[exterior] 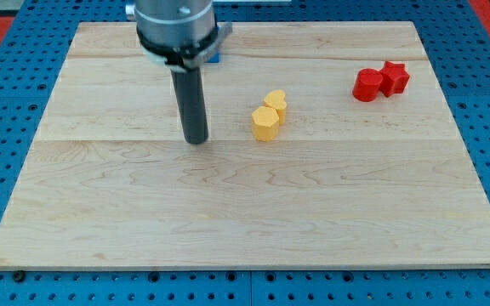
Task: Push the yellow blocks to the left of red circle
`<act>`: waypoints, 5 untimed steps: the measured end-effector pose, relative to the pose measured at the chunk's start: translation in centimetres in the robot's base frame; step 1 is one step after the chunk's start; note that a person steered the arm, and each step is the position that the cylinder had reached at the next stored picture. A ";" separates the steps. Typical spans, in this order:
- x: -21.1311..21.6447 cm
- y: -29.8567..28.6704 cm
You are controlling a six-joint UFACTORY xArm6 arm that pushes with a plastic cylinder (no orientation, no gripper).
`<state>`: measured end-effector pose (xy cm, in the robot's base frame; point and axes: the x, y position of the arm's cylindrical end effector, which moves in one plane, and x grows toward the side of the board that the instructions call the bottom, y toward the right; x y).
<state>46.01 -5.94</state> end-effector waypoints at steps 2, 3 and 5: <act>2.8 8.0; 2.0 8.5; -1.0 8.5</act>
<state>44.98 2.61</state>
